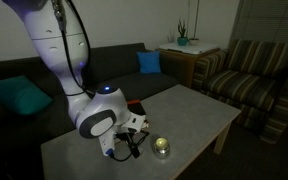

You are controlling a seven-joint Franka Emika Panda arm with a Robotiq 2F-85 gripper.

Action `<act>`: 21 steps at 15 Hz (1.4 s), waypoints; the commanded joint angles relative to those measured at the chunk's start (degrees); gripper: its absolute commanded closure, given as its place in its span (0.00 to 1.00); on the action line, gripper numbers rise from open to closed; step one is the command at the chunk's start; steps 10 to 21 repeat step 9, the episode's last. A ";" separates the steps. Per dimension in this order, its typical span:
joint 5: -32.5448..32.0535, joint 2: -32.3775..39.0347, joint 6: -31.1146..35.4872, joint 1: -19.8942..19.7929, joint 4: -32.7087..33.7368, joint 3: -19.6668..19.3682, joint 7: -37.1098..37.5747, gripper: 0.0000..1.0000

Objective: Put the lid of the silver thing on the table

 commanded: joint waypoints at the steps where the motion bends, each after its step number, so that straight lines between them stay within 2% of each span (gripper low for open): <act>1: 1.79 -3.55 3.22 4.05 -6.43 -2.40 1.07 0.00; 7: 1.74 -4.33 4.84 7.45 -8.70 -3.82 0.60 0.00; 21: 1.60 -4.36 4.79 7.63 -8.79 -3.67 0.54 0.00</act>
